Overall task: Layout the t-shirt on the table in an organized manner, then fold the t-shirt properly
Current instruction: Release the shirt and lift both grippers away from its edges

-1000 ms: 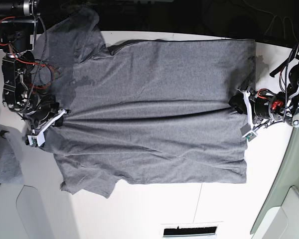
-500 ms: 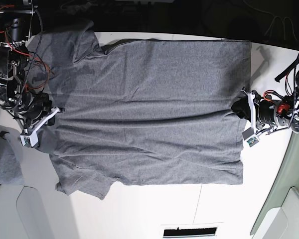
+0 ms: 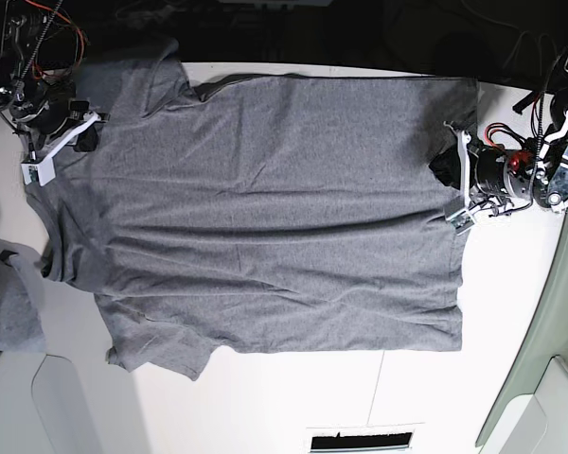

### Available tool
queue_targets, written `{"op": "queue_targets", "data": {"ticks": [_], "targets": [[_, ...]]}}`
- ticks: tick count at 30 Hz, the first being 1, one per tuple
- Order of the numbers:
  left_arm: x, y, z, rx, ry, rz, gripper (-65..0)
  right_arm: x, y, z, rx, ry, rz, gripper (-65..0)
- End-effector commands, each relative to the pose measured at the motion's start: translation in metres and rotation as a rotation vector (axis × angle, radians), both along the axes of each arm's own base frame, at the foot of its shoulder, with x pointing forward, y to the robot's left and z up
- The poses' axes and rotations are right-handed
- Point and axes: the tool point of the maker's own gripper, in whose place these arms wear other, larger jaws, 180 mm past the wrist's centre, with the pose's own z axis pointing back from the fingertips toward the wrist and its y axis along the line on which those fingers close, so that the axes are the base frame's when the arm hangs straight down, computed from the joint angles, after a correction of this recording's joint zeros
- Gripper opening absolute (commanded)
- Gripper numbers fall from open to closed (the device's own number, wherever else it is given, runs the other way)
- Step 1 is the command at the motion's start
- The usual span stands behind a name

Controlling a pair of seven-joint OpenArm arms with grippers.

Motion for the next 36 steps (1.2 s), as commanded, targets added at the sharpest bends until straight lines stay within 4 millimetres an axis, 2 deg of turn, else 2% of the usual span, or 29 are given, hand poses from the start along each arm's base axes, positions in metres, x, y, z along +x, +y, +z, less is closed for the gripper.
{"op": "queue_targets", "data": {"ticks": [1,6,10,14,20,24,26,29,33,36], "targets": [[0.014,0.007,0.007,0.010,-0.045,0.024,-50.5,0.007,-0.003,0.006,0.002,-0.033,-0.003,-65.0],[0.013,0.011,-0.023,0.045,-0.012,0.076,-50.5,0.012,-0.010,-0.008,0.022,-0.016,-0.044,-65.0],[0.028,0.011,-0.038,0.046,-0.001,0.129,-50.5,0.034,-0.014,-0.014,0.045,-0.014,-0.078,-65.0],[0.050,0.019,-0.038,0.052,-0.012,0.175,-50.5,0.061,-0.017,-0.010,0.051,-0.053,-0.082,-65.0],[0.082,0.030,-0.021,0.053,-0.063,0.209,-50.5,0.093,-0.019,0.000,0.069,-0.086,-0.101,-65.0],[0.085,0.031,-0.017,0.062,-0.050,0.210,-50.4,0.108,-0.019,0.011,0.071,-0.118,-0.097,-65.0],[0.079,0.022,-0.012,0.019,-0.010,0.181,-50.4,0.111,-0.017,0.018,0.066,-0.126,-0.085,-65.0],[0.078,0.009,0.007,-0.088,0.015,0.171,-50.4,0.113,-0.012,0.032,0.062,-0.133,-0.053,-65.0],[0.085,0.014,0.035,-0.128,-0.020,0.165,-50.4,0.110,0.001,0.058,0.068,-0.162,0.001,-65.0],[0.084,0.022,0.050,-0.132,-0.020,0.161,-49.5,0.099,0.004,0.066,0.040,-0.160,0.036,-65.0]]}}
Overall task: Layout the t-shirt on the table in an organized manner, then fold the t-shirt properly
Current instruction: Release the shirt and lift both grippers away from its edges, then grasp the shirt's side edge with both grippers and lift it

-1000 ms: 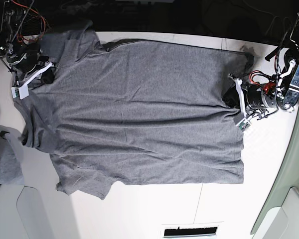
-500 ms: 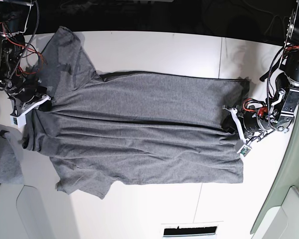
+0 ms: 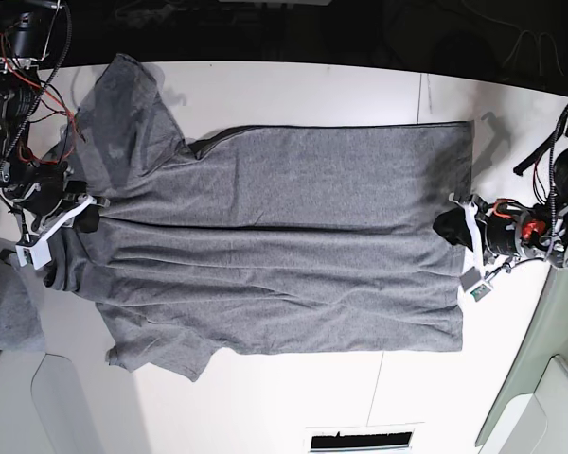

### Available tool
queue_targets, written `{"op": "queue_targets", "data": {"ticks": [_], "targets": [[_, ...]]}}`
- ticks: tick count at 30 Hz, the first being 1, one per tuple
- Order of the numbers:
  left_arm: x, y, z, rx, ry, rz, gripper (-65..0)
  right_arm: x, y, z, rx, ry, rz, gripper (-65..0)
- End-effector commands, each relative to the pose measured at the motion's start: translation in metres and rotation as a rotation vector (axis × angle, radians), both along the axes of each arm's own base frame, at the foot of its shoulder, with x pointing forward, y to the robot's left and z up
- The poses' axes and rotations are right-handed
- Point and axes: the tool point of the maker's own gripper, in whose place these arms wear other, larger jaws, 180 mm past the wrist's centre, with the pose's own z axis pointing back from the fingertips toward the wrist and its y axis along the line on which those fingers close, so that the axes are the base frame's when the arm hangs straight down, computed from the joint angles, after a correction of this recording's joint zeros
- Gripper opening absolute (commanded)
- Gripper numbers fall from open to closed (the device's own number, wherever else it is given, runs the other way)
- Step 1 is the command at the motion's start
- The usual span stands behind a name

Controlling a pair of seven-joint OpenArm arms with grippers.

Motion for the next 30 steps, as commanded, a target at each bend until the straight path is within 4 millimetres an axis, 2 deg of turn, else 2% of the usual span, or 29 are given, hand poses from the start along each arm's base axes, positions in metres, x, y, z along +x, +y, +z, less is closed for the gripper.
{"op": "queue_targets", "data": {"ticks": [1,3,5,9,13,16,18,20,24,30], "targets": [[0.007,0.009,0.015,0.003,-0.027,0.000,-48.4,0.000,-0.008,0.010,-0.017,-0.026,0.004,-62.4],[0.000,0.018,0.015,0.013,-0.007,0.007,-45.5,-0.016,-0.008,0.006,-0.026,-0.006,0.012,-56.6],[-0.012,0.028,0.012,0.009,0.023,0.025,-43.3,-0.034,-0.012,-0.001,-0.036,0.022,0.009,-54.0],[-0.043,0.041,0.006,-0.061,0.101,0.104,-43.3,-0.070,-0.029,-0.001,-0.028,0.047,-0.050,-53.6],[-0.059,0.061,0.010,-0.172,0.083,0.266,-43.3,-0.108,-0.057,0.000,-0.004,0.066,-0.144,-52.2],[-0.067,0.079,0.013,-0.207,0.051,0.368,-42.6,-0.131,-0.069,-0.002,-0.001,0.086,-0.166,-43.4],[-0.074,0.084,0.011,-0.228,0.044,0.414,-37.2,-0.140,-0.074,-0.005,-0.011,0.098,-0.178,-37.4],[-0.082,0.083,0.006,-0.245,0.056,0.434,-31.7,-0.145,-0.076,-0.009,-0.018,0.110,-0.185,-34.3],[-0.098,0.067,-0.012,-0.264,0.101,0.437,-31.3,-0.152,-0.077,-0.024,-0.003,0.135,-0.192,-34.1],[-0.106,0.052,-0.031,-0.233,0.128,0.414,-31.3,-0.165,-0.055,-0.050,0.066,0.214,-0.158,-34.1]]}}
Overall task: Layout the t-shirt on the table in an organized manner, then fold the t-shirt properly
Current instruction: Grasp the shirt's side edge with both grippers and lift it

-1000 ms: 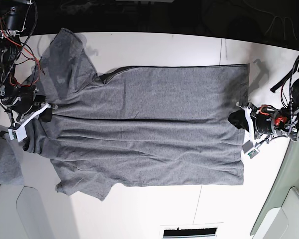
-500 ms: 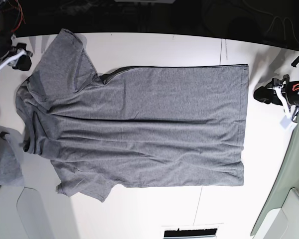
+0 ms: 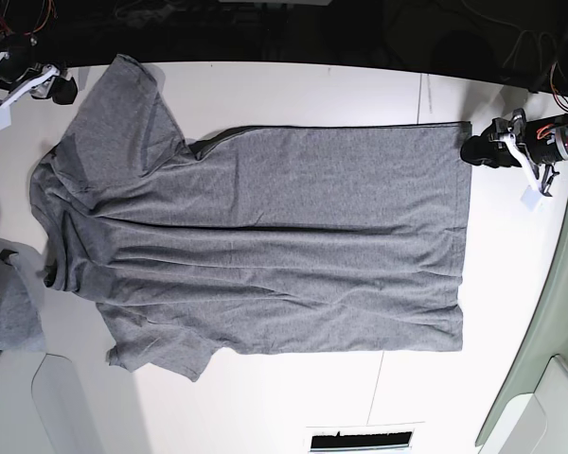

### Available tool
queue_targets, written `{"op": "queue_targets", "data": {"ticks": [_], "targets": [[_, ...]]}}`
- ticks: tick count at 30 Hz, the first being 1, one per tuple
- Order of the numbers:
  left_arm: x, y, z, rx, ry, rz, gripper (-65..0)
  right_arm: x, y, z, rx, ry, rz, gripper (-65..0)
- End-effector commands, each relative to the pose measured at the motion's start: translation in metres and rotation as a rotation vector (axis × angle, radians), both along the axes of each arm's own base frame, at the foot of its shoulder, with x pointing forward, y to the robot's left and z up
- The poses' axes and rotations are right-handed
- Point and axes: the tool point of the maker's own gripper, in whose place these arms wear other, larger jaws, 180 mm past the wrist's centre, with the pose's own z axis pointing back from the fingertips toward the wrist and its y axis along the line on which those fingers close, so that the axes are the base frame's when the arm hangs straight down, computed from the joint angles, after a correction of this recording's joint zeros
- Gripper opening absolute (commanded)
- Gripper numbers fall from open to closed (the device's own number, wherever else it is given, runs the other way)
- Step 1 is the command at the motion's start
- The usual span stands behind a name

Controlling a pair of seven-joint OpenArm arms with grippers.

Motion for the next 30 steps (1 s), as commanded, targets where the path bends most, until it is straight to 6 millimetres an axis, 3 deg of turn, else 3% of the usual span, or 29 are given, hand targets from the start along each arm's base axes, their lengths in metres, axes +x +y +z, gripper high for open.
{"op": "queue_targets", "data": {"ticks": [1,9,16,18,21,24,30], "targets": [[0.005,0.008,0.004,0.034,-0.013,-0.010,-31.3,0.002,0.002,0.001,-0.001,0.001,0.025,-34.1],[-0.006,0.010,-0.005,0.074,0.011,-0.029,-31.3,0.000,0.053,-0.008,0.098,0.020,0.150,-34.2],[-0.025,0.002,-0.008,0.093,-0.008,-0.066,-31.5,0.000,0.073,-0.008,0.140,0.006,0.151,-35.2],[-0.023,-0.001,-0.006,0.113,-0.029,-0.088,-36.6,0.002,0.075,-0.008,0.147,0.002,0.148,-42.7],[-0.023,-0.008,-0.009,0.111,-0.031,-0.098,-52.5,0.004,0.076,-0.007,0.150,-0.006,0.145,-63.3],[-0.023,-0.016,-0.011,0.088,-0.037,-0.091,-65.0,0.005,0.076,-0.006,0.148,-0.009,0.148,-65.0],[-0.013,-0.025,0.012,0.055,-0.106,-0.108,-65.0,0.005,0.079,0.013,0.138,-0.032,0.204,-65.0]]}}
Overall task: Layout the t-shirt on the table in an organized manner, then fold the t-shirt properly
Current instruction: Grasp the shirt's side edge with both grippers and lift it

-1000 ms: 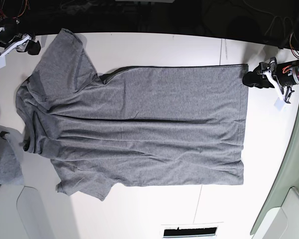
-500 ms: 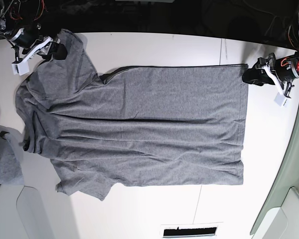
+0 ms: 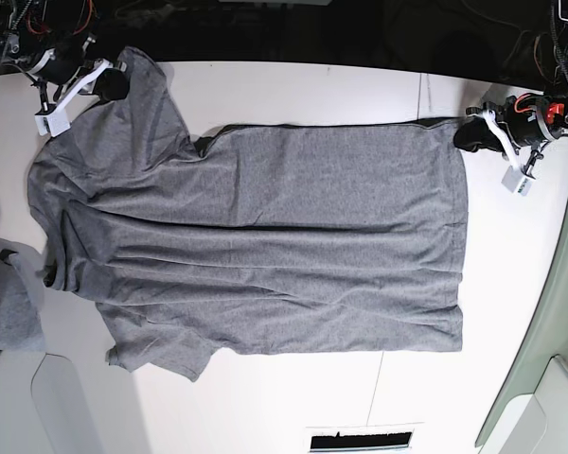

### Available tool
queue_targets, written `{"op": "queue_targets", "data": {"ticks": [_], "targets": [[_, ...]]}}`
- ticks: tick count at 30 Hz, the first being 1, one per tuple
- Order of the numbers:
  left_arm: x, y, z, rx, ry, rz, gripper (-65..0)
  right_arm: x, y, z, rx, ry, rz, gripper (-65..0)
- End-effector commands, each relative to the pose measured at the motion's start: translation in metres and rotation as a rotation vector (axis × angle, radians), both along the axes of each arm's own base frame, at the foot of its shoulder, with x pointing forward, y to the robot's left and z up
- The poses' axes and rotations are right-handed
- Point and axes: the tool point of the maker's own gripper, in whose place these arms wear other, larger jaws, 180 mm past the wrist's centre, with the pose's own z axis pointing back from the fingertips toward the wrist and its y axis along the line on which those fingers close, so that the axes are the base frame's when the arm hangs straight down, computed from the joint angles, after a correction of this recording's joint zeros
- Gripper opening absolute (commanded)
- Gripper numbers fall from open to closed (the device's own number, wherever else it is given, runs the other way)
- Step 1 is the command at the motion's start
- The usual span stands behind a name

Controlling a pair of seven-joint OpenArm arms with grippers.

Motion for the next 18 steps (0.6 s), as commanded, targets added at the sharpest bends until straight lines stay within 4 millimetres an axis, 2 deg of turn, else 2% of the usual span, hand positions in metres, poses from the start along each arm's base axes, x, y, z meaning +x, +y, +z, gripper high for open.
{"op": "queue_targets", "data": {"ticks": [1,7,11,14,18], "targets": [[0.011,0.003,0.019,-0.007,-0.061,-0.012,-65.0,0.004,-0.004,0.013,-0.003,-0.046,0.008,-65.0],[0.017,-0.006,0.072,0.011,-0.189,-0.091,-65.0,-0.003,-0.015,0.043,-0.064,-0.110,0.019,-65.0],[0.021,-0.009,0.107,-0.037,-0.238,-0.084,-65.0,-0.014,-0.022,0.057,-0.090,-0.126,0.016,-65.0],[0.016,-0.008,0.121,-0.055,-0.245,-0.084,-65.0,-0.022,-0.025,0.066,-0.106,-0.131,0.015,-65.0],[0.007,-0.002,0.125,-0.047,-0.239,-0.067,-65.0,-0.033,-0.028,0.076,-0.117,-0.132,0.014,-65.0]]}}
